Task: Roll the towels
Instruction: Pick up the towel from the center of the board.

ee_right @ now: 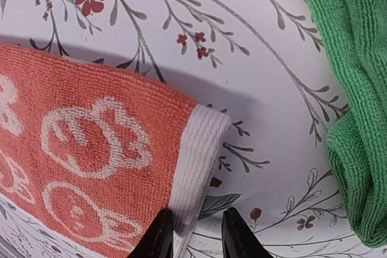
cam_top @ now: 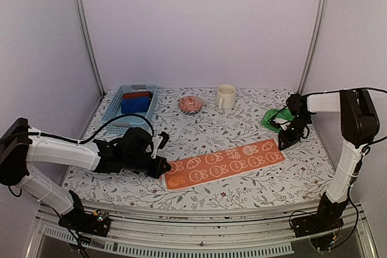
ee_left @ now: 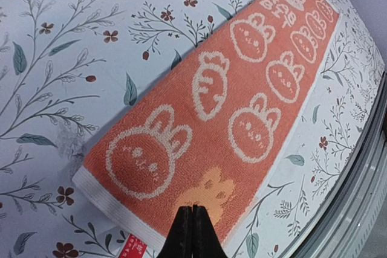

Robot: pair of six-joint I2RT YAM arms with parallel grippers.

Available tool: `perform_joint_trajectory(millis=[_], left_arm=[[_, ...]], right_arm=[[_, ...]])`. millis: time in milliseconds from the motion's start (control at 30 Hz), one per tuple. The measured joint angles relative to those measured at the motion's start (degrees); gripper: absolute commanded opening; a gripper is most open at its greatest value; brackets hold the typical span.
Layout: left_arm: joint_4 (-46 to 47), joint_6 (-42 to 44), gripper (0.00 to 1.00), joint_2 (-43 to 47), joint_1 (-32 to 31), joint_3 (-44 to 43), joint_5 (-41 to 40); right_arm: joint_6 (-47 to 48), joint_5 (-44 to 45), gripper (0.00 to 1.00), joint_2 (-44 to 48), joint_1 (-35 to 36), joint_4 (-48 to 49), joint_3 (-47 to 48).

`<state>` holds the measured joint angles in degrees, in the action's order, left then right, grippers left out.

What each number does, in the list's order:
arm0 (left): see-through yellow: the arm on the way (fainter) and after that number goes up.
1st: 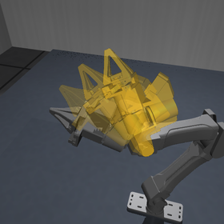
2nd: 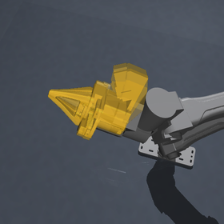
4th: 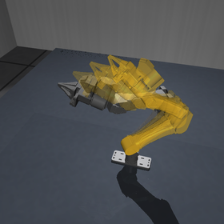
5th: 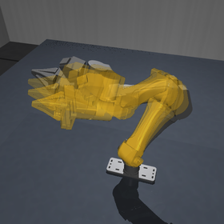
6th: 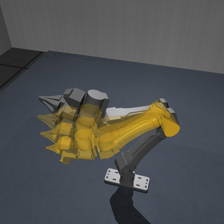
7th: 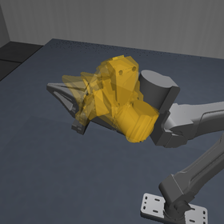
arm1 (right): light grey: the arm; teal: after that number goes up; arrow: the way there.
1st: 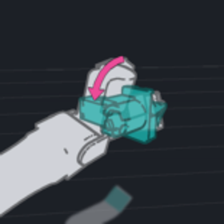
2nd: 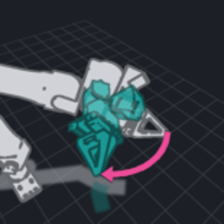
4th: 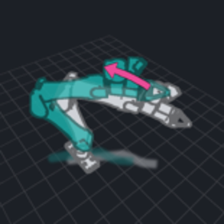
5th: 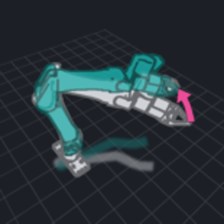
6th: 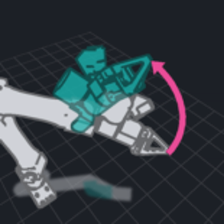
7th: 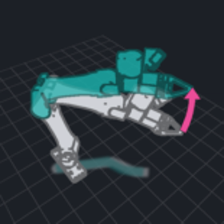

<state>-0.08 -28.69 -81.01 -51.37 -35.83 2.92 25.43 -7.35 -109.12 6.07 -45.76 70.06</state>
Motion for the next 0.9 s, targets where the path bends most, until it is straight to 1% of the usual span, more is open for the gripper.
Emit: perform_joint_trajectory(millis=[567,900], left_arm=[[-1.64,0.83,0.0,-1.11,0.0,-0.04,-1.01],[-3.69,2.23,0.0,-2.08,0.0,-0.42,-2.27]], right_arm=[[-0.37,-1.75,0.31,-0.52,0.66,-0.68,1.01],[-0.52,4.59,0.3,1.27,2.64,3.43,-2.16]])
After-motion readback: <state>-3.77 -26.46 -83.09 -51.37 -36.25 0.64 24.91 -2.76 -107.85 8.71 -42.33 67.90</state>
